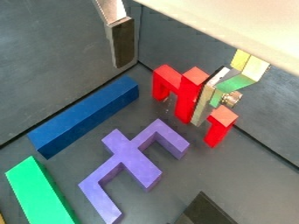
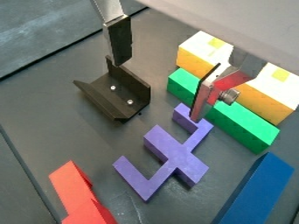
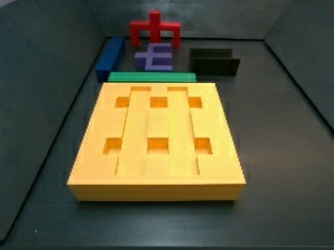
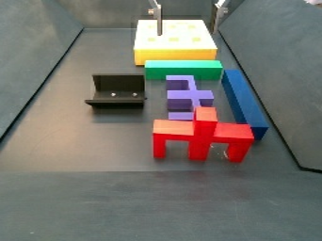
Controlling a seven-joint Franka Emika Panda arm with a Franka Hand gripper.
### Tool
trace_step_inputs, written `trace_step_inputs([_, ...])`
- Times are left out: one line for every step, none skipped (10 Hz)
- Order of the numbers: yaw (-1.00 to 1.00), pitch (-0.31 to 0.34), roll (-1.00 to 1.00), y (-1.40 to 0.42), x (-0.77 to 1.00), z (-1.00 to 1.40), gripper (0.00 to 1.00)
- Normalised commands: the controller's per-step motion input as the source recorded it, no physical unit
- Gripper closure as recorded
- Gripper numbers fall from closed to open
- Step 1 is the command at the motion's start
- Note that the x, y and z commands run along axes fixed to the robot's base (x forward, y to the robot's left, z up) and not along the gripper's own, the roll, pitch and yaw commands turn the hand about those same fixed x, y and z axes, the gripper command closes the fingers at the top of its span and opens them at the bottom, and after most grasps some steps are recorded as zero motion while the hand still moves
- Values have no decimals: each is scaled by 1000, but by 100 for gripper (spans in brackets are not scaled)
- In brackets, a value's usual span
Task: Pick up the green object. Move up. Move to above the board. Insert the green object.
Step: Pick up the green object.
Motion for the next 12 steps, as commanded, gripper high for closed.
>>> trace_step_inputs([0,-10,0,0,0,-11,0])
trace_step_inputs([0,0,0,0,0,-26,0])
trace_step_inputs([0,0,-10,-54,57,-37,0])
trace_step_inputs([-100,-19,-24,-189,0,0,0])
trace_step_inputs([-154,-34,-34,-186,0,0,0])
trace_step_inputs([-169,-34,-24,-183,0,0,0])
trace_step_inputs([-183,-29,-14,-206,0,34,0])
trace_step_inputs([-306,-51,-17,-231,0,69,0])
trace_step_inputs([-231,-20,-6,-200,0,111,0])
trace_step_inputs([-169,0,-13,-154,11,94,0])
trace_step_inputs([-186,0,-1,-174,29,106,0])
trace_step_inputs([-106,0,0,-314,46,91,0])
